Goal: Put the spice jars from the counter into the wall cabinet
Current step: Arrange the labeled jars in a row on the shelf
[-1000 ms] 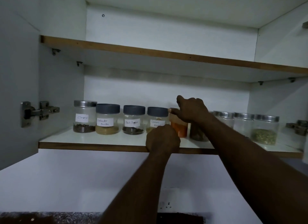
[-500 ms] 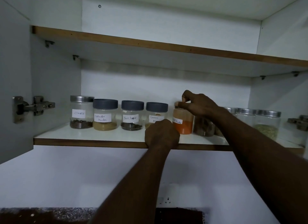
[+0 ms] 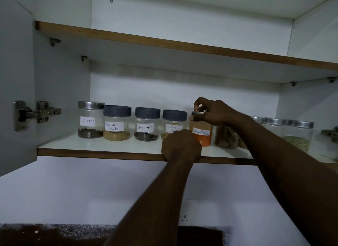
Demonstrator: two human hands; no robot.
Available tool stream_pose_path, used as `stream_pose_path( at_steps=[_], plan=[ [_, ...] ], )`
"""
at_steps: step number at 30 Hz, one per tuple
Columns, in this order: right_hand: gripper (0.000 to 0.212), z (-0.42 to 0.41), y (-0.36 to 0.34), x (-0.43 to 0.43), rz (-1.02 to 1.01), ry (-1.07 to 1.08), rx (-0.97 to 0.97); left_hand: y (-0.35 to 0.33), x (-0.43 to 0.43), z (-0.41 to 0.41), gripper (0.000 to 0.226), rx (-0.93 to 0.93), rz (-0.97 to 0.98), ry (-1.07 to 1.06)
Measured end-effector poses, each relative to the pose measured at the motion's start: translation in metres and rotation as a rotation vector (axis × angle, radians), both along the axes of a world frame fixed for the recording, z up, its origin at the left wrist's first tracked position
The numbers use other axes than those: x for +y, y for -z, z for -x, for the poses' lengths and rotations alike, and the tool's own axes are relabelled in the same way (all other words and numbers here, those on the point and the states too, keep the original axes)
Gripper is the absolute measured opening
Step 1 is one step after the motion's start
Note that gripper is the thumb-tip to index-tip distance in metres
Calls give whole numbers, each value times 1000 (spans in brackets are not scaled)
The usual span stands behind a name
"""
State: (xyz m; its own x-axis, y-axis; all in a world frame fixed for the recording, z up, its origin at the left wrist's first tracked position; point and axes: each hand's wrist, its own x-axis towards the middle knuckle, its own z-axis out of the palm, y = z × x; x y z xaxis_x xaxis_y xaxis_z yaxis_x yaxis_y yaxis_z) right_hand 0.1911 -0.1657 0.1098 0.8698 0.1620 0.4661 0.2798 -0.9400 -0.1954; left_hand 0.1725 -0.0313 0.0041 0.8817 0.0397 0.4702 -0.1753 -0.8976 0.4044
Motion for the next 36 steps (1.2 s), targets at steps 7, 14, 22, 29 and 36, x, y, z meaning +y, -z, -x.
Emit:
stream_pose_path(
  at_steps=[7, 14, 22, 29, 36],
  plan=[
    [42, 1, 6, 1, 88, 35, -102, -1, -1, -1, 39, 13, 9, -25],
    [46, 3, 16, 2, 47, 26, -143, -2, -2, 1, 40, 21, 7, -52],
    [58, 25, 7, -21, 138, 82, -219, -3, 0, 9, 30, -3, 22, -73],
    [76, 55, 5, -95, 546, 448, -232, 2, 0, 18, 27, -118, -75, 69],
    [80, 40, 25, -93, 389, 346, -365, -3, -60, 25, 38, -25, -64, 257]
  ],
)
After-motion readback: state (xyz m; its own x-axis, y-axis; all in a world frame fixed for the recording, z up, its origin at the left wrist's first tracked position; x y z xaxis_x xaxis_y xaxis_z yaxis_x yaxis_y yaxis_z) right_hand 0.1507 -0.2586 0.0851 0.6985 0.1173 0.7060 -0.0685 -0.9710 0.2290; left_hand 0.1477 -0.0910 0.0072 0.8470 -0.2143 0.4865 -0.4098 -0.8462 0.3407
